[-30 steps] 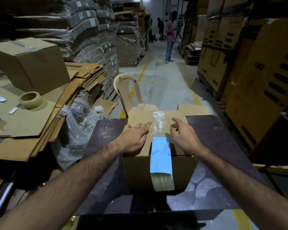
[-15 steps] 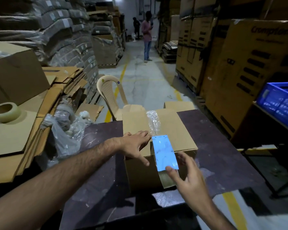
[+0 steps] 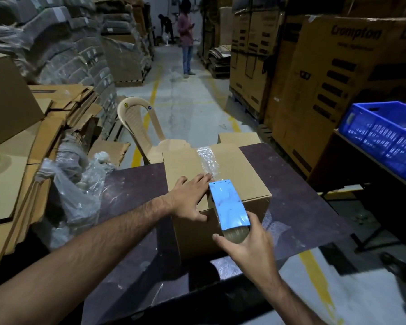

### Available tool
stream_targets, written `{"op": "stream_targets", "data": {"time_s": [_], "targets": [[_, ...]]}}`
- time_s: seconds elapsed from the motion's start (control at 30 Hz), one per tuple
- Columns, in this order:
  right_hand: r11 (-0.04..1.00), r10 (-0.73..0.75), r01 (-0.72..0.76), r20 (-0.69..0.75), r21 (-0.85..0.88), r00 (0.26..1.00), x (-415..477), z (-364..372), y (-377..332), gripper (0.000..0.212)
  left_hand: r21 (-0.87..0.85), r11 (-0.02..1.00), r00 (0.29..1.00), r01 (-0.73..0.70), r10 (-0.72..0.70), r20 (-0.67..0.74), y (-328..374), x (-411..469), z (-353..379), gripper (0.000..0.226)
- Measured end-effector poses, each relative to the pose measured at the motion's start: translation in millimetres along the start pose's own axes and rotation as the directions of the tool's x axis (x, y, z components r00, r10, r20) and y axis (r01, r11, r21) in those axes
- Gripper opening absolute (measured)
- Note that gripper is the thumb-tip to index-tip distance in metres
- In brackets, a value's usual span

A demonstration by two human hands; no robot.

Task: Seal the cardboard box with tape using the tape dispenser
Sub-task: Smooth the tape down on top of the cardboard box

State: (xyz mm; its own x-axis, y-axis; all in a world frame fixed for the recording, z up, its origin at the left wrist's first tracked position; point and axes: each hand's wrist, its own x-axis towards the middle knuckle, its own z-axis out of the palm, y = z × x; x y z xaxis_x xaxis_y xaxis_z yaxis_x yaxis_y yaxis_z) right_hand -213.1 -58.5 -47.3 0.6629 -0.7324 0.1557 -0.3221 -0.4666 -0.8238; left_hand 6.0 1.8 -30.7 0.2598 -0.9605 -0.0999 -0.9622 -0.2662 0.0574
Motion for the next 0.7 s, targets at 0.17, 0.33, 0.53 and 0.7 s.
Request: {"op": "stream_targets", "data": {"time_s": [0.17, 0.33, 0.53, 0.7], "targets": [[1.000, 0.016, -0.017, -0.057, -0.015, 0.998, -1, 5, 2, 0.052, 0.038, 0.999, 1.000, -0.018, 0.017, 0.015, -2, 2, 6, 0.105], [0.999, 0.040, -0.039, -0.056, 0.021, 0.998, 0, 7, -3, 0.048, 0.002, 1.000, 1.000, 0.000, 0.000, 0.017, -4, 3, 8, 0.104], [0.996, 0.072, -0.069, -0.048, 0.059, 0.996, -2, 4, -3, 0.037, -0.024, 1.000, 1.000, 0.016, -0.015, 0.021, -6, 3, 8, 0.103], [0.994, 0.087, -0.084, -0.057, 0.065, 0.995, -19, -6, -2, 0.036, -0.013, 0.999, 0.999, 0.030, -0.029, 0.032, -7, 3, 8, 0.102]]}}
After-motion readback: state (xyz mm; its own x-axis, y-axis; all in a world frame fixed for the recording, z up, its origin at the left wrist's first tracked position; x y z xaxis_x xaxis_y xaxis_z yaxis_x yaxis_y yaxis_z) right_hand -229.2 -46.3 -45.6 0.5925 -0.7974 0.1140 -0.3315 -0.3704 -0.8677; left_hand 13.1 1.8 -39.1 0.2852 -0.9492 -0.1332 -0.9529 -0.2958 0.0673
